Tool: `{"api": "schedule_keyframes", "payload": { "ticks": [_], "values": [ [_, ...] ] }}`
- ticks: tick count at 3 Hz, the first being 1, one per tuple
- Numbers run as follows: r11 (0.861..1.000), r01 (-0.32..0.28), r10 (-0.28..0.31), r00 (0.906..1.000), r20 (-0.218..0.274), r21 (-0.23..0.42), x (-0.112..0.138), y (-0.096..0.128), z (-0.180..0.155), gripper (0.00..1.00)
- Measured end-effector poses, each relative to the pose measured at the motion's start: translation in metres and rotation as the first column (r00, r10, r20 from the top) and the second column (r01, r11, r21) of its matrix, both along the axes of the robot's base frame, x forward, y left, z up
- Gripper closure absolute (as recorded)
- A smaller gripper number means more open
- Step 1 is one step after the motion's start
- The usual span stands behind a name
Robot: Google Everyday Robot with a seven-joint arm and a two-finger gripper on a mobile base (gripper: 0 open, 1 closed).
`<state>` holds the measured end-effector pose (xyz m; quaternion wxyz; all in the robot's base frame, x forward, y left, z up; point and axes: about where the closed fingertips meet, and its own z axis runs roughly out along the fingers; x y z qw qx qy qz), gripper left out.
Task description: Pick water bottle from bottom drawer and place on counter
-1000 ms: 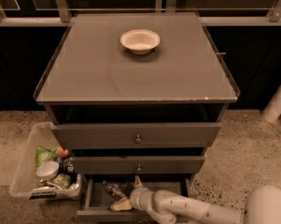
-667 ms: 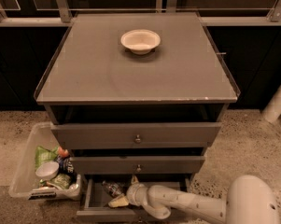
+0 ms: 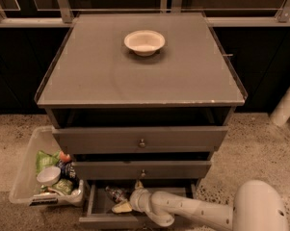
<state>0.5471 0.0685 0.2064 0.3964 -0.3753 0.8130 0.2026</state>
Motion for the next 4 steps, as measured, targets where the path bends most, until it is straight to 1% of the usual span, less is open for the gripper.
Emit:
{"api": "schedule_keyframes", "payload": {
  "ticks": [1,2,4],
  "values": [
    [0.999,0.014,-0.012,0.9986,0.052,-0.040,0.008,0.010,-0.004,0.00],
    [0.999,0.020,-0.018,0.9985,0.051,-0.046,0.006,0.014,-0.012,0.00],
    [0.997,0.032,-0.026,0.9968,0.075,-0.075,0.009,0.016,-0.024,0.00]
  ]
}}
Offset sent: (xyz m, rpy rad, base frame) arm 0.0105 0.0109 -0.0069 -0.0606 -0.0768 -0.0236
